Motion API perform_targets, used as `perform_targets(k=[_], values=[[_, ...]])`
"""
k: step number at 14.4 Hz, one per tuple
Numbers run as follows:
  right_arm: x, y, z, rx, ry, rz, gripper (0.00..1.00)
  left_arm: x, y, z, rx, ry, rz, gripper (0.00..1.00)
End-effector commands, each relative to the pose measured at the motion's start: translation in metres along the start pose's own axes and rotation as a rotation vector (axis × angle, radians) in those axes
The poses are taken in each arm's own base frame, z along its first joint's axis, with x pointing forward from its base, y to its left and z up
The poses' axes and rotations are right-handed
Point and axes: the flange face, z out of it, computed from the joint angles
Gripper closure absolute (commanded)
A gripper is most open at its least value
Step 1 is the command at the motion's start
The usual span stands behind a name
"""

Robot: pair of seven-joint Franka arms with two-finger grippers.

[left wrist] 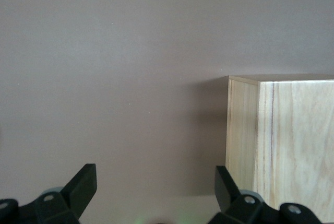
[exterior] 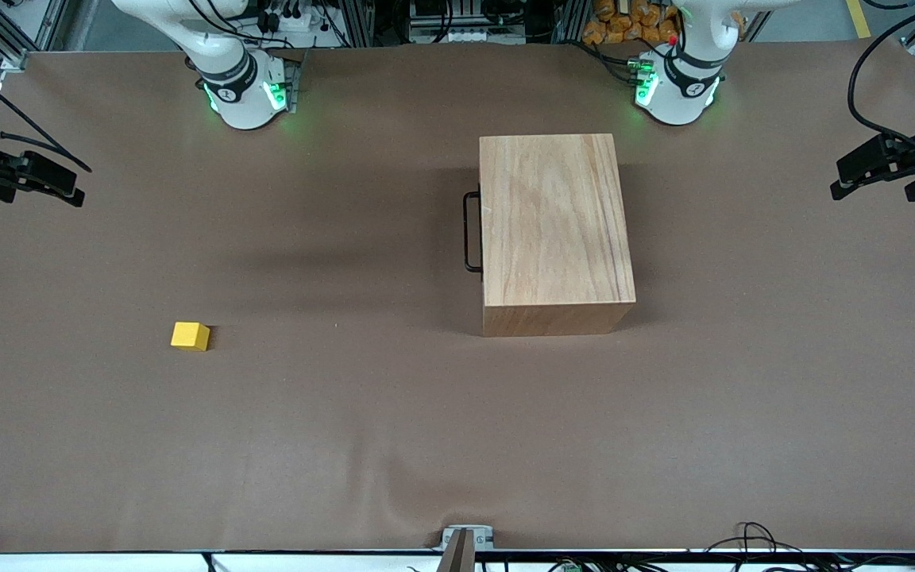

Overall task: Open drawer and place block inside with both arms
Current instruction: 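Move the left gripper from rest toward the wooden box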

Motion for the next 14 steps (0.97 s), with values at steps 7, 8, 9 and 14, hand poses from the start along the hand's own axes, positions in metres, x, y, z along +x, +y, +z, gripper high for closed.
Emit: perform_targets(k=[7, 8, 9, 14], values=[[-0.008, 0.001, -0.001, 0.011, -0.014, -0.001, 0.0, 0.005, 0.001, 0.004, 0.001, -0.01, 0.006, 0.0], [-0.008, 0.001, -0.001, 0.011, -0.014, 0.001, 0.0, 0.009, 0.008, 0.01, 0.001, -0.02, 0.013, 0.0], [-0.007, 0.001, -0.001, 0.011, -0.016, -0.001, 0.0, 0.01, 0.016, 0.014, 0.001, -0.027, 0.024, 0.0], [-0.008, 0.001, 0.001, 0.011, -0.02, 0.001, 0.0, 0.02, 0.07, 0.043, 0.0, -0.078, 0.054, 0.0]])
